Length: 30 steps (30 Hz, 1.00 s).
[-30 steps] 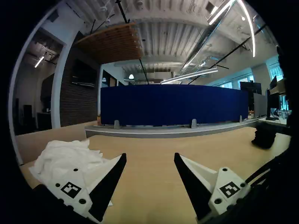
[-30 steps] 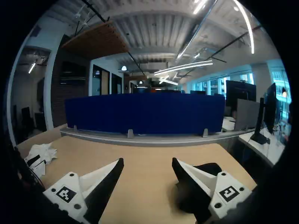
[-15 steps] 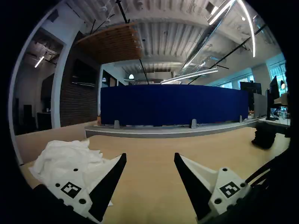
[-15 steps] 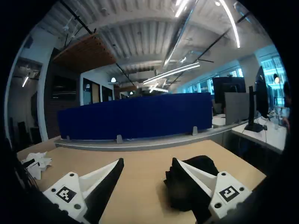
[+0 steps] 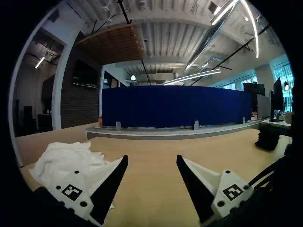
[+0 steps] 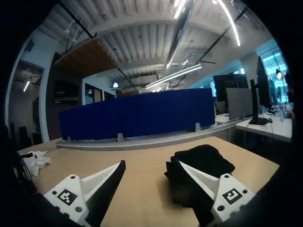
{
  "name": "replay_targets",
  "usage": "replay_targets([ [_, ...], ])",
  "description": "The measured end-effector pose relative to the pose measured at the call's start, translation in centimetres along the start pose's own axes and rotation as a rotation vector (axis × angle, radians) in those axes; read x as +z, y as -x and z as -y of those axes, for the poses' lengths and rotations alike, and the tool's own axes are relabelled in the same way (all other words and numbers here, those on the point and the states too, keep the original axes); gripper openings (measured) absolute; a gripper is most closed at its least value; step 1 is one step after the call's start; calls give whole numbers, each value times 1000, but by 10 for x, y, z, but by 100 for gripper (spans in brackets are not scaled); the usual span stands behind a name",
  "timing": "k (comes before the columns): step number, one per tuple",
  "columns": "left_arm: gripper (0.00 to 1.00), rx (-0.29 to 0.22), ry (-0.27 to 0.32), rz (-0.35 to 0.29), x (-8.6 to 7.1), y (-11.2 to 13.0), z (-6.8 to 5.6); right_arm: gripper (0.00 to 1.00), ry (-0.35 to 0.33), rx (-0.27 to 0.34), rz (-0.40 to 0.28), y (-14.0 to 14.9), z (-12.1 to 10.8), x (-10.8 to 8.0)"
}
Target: Fold towel
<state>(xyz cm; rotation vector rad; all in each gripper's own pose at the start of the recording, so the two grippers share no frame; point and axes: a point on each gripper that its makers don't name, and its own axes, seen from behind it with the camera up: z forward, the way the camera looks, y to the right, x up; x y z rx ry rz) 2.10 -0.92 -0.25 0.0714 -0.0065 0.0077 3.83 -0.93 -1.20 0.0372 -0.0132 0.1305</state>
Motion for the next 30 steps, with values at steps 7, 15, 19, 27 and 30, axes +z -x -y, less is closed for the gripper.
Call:
replay_targets([
  [7,95,0,0,0,0,0,0,100,5,10,4,16,-5,7],
  [15,95,0,0,0,0,0,0,100,35,-2,10,25,-7,8],
  [19,95,0,0,0,0,0,0,100,38,-11,10,31,-8,8],
  [27,94,0,0,0,0,-1,0,100,36,-15,-8,34,-5,8],
  [30,95,0,0,0,-1,-1,0,100,35,-22,-15,33,-4,8],
])
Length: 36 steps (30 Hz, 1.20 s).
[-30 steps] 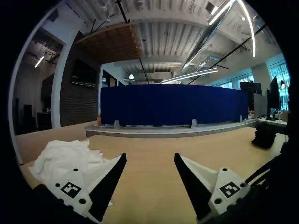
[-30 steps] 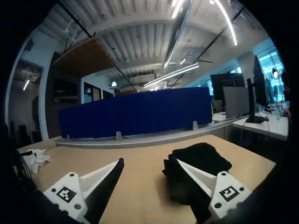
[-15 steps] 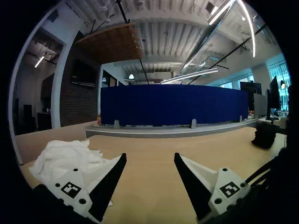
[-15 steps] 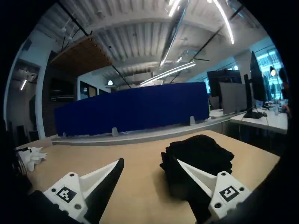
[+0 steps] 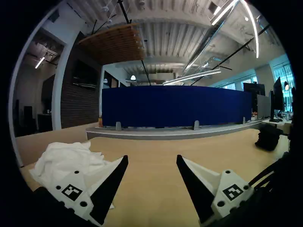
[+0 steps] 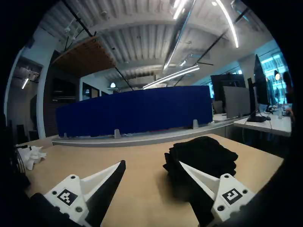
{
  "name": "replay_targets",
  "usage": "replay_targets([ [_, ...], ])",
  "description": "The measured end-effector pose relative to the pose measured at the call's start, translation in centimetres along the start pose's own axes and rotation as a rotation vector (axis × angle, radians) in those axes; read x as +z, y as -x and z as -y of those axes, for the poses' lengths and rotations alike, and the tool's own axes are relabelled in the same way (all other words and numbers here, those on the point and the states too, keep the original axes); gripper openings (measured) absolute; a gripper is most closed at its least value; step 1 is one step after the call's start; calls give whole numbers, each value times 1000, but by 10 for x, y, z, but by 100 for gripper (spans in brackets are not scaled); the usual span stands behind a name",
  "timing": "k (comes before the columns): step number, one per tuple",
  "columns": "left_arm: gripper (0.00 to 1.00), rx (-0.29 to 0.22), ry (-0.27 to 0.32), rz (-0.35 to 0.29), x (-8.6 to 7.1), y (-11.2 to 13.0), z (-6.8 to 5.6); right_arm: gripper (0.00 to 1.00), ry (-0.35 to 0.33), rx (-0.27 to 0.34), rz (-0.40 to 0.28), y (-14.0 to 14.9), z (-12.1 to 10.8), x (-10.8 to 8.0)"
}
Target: Fold towel
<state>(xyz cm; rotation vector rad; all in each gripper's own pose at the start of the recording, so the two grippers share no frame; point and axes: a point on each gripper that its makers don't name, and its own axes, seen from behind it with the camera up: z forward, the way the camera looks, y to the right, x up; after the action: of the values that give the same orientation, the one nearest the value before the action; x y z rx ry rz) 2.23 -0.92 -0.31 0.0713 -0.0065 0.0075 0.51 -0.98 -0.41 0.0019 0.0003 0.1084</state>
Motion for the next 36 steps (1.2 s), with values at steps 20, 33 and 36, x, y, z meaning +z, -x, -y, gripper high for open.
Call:
replay_targets([
  [20,95,0,0,0,0,1,-1,100,-4,-114,-12,3,11,-4],
  [33,95,0,0,0,-1,1,-1,100,1,-110,-13,1,9,-4],
  [36,95,0,0,0,-1,1,0,100,1,-111,-13,0,9,-4],
])
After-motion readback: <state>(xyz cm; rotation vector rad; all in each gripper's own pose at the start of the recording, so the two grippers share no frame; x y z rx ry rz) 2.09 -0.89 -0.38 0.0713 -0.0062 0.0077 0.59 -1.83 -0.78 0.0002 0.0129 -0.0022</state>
